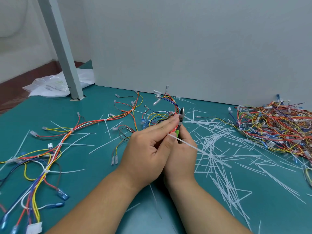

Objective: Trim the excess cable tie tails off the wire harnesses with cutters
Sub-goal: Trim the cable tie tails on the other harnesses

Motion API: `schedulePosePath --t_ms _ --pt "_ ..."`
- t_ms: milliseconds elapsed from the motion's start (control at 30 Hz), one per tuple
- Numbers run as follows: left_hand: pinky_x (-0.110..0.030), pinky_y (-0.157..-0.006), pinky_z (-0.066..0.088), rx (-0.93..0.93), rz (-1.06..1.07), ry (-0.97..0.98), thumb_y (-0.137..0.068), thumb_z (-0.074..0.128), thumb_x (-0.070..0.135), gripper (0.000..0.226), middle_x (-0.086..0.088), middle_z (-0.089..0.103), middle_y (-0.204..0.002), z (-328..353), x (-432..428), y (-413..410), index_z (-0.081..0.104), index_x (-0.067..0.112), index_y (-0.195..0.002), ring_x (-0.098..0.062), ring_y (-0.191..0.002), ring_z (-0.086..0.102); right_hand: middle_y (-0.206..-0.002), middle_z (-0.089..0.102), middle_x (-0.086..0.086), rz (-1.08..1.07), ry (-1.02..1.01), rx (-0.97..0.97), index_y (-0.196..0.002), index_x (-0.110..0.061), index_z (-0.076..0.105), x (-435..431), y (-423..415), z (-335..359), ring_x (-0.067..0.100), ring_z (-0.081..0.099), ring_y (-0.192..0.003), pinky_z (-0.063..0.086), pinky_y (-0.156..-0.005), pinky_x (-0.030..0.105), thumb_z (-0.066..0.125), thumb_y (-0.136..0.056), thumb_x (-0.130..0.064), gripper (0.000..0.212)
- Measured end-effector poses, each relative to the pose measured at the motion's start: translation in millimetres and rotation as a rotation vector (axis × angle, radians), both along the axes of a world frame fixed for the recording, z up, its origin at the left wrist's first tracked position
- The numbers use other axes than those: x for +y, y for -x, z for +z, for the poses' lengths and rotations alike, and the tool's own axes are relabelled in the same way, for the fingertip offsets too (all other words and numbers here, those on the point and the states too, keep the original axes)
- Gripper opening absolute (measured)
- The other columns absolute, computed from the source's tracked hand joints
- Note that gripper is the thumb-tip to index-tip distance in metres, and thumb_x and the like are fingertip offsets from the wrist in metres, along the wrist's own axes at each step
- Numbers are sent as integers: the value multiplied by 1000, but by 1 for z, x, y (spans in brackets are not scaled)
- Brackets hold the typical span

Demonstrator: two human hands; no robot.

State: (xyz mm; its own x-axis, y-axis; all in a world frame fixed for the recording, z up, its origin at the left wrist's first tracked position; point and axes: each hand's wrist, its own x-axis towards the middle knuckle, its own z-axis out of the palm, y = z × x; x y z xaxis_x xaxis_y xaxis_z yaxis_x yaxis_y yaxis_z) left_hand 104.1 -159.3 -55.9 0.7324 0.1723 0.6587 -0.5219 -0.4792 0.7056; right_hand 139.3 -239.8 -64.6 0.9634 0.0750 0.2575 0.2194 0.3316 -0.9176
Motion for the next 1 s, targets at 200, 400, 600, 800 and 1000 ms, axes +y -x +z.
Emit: schedulePosePath --t_ms 200,400,600,800,1000 --pt "-21 -111 42 3 -4 2 -101 56 12 37 6 61 -141 0 0 0 63 9 -137 -2 -133 54 -79 68 -1 11 -9 3 -91 -15 70 -1 1 0 12 56 -68 51 -65 24 54 -99 6 28" --pt "-22 -111 42 -3 6 -6 -100 56 12 37 5 61 -141 1 0 1 62 8 -136 -2 -132 54 -75 63 -3 8 -17 27 -89 -11 69 -1 1 4 12 51 -67 48 -65 24 55 -98 11 28" --pt "-21 -111 42 -9 2 1 -101 57 12 36 6 61 -141 0 1 0 62 9 -136 -2 -132 55 -78 64 1 2 -24 13 -93 -5 69 -1 2 3 13 52 -69 50 -66 25 58 -99 8 18" --pt "-24 -112 42 -10 -15 4 -101 57 10 36 5 60 -142 0 0 0 63 9 -137 -3 -133 54 -75 62 -1 -4 -33 -36 -93 -6 68 -1 3 3 9 51 -64 48 -61 19 62 -84 -11 12" --pt "-28 -111 44 -27 -18 5 -100 57 12 36 2 61 -142 1 0 0 63 7 -136 -5 -133 55 -70 59 -9 -38 7 17 -82 -24 73 -1 -3 -3 13 47 -67 43 -67 32 65 -89 -16 13"
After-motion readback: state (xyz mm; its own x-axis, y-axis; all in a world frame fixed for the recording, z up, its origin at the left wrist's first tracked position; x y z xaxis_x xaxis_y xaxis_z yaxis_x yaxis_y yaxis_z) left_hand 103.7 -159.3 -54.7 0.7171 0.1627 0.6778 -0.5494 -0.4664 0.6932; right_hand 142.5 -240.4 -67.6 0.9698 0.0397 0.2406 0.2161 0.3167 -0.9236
